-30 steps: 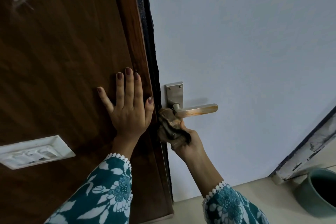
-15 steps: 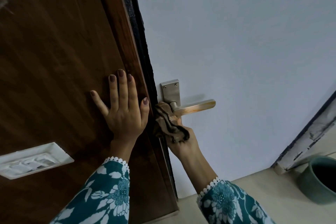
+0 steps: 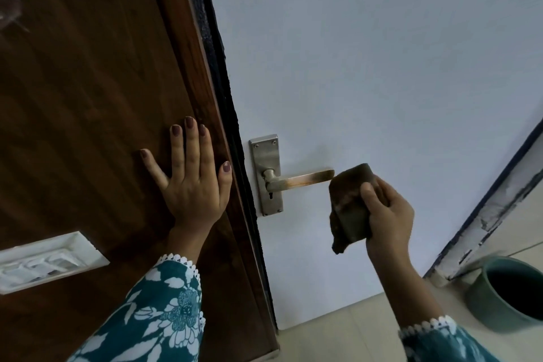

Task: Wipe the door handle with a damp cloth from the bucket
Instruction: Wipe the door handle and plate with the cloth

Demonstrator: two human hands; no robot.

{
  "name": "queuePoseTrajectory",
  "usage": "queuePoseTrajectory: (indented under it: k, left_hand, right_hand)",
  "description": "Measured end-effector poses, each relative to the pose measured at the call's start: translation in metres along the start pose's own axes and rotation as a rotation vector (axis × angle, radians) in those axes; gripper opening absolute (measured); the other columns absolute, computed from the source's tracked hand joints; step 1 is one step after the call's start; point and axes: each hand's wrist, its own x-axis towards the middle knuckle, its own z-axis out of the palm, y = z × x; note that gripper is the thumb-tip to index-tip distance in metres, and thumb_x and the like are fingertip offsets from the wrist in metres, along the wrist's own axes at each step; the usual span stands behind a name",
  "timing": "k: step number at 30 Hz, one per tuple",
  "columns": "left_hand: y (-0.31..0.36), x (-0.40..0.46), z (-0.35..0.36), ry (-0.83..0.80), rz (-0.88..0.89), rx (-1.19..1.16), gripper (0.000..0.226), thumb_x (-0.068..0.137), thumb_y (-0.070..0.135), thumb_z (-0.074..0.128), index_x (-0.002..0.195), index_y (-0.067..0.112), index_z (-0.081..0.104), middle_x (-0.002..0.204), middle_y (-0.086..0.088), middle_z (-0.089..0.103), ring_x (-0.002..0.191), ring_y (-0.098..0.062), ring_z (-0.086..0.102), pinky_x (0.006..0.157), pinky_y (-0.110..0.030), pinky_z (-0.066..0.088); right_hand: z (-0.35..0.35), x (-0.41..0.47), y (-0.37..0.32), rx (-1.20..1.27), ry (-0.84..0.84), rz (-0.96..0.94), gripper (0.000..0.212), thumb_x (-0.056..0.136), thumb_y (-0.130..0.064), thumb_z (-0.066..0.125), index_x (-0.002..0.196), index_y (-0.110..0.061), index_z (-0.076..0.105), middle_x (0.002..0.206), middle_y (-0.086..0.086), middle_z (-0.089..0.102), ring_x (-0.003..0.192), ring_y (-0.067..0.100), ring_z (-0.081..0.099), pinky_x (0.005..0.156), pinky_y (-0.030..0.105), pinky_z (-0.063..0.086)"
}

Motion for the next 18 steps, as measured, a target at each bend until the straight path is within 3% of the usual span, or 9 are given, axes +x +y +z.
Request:
queuePoseTrajectory:
  k: [2, 4, 6, 8, 10, 12, 15, 18]
  left_hand:
    - [0.000, 0.001, -0.001, 0.003, -0.001, -0.013, 0.061, 0.100, 0.035, 0.032, 0.152, 0.009, 0.014, 0.156, -0.005, 0.018, 0.148, -0.021, 0.006, 0.114, -0.056, -0.004]
    - [-0.001, 0.001, -0.002, 0.000, 0.001, -0.022, 0.061, 0.099, 0.034, 0.033, 0.152, 0.009, 0.015, 0.154, -0.006, 0.022, 0.148, -0.021, 0.007, 0.114, -0.056, -0.003]
    - [-0.001, 0.001, -0.002, -0.007, -0.001, -0.023, 0.060, 0.099, 0.033, 0.034, 0.151, 0.009, 0.016, 0.154, -0.007, 0.024, 0.148, -0.021, 0.008, 0.114, -0.056, -0.003]
    - [-0.002, 0.001, -0.002, -0.016, -0.004, -0.027, 0.060, 0.100, 0.032, 0.034, 0.151, 0.009, 0.016, 0.154, -0.006, 0.023, 0.148, -0.020, 0.007, 0.114, -0.056, -0.003]
    - [-0.002, 0.001, -0.003, -0.021, -0.008, -0.030, 0.059, 0.100, 0.033, 0.034, 0.151, 0.009, 0.017, 0.154, -0.006, 0.023, 0.148, -0.020, 0.007, 0.115, -0.056, -0.003]
    - [-0.002, 0.000, -0.003, -0.022, -0.006, -0.033, 0.058, 0.100, 0.032, 0.033, 0.151, 0.009, 0.018, 0.154, -0.005, 0.022, 0.148, -0.020, 0.007, 0.115, -0.055, -0.004]
    - [-0.003, 0.000, -0.002, -0.012, -0.003, -0.025, 0.058, 0.100, 0.032, 0.034, 0.151, 0.008, 0.019, 0.155, -0.004, 0.020, 0.148, -0.020, 0.008, 0.115, -0.055, -0.003]
    - [-0.002, 0.000, 0.000, 0.002, -0.003, -0.023, 0.058, 0.100, 0.032, 0.033, 0.151, 0.008, 0.019, 0.156, -0.004, 0.019, 0.148, -0.020, 0.008, 0.115, -0.055, -0.004]
  right_hand:
    - [0.016, -0.019, -0.012, -0.253, 0.027, -0.306, 0.032, 0.086, -0.016, 0.064, 0.118, -0.019, 0.066, 0.104, -0.004, 0.071, 0.093, 0.006, 0.064, 0.093, 0.025, 0.050]
    - [0.039, -0.030, -0.015, -0.424, -0.037, -0.690, 0.034, 0.085, -0.012, 0.065, 0.119, -0.014, 0.065, 0.106, -0.008, 0.068, 0.096, 0.001, 0.059, 0.090, 0.003, 0.038]
    - [0.064, -0.033, -0.009, -0.530, -0.150, -1.041, 0.032, 0.085, -0.002, 0.062, 0.117, -0.005, 0.065, 0.110, 0.001, 0.069, 0.103, 0.007, 0.060, 0.090, 0.004, 0.038]
    - [0.085, -0.026, 0.001, -0.622, -0.238, -1.262, 0.030, 0.086, -0.001, 0.057, 0.114, -0.001, 0.066, 0.110, 0.011, 0.071, 0.103, 0.019, 0.065, 0.086, 0.020, 0.050]
    - [0.098, -0.020, 0.013, -0.755, -0.325, -1.344, 0.027, 0.086, -0.003, 0.057, 0.110, -0.002, 0.069, 0.106, 0.012, 0.073, 0.102, 0.025, 0.068, 0.087, 0.033, 0.055]
    - [0.102, -0.016, 0.020, -0.868, -0.395, -1.386, 0.028, 0.086, -0.003, 0.052, 0.107, -0.004, 0.071, 0.107, 0.010, 0.073, 0.105, 0.025, 0.067, 0.094, 0.037, 0.050]
    - [0.092, -0.006, 0.013, -0.918, -0.426, -1.314, 0.038, 0.080, -0.002, 0.042, 0.103, -0.007, 0.071, 0.106, 0.007, 0.073, 0.103, 0.024, 0.067, 0.094, 0.034, 0.047]
    - [0.070, 0.023, -0.004, -0.998, -0.391, -1.046, 0.041, 0.071, 0.004, 0.049, 0.100, -0.016, 0.071, 0.098, 0.002, 0.073, 0.095, 0.022, 0.066, 0.077, 0.020, 0.044]
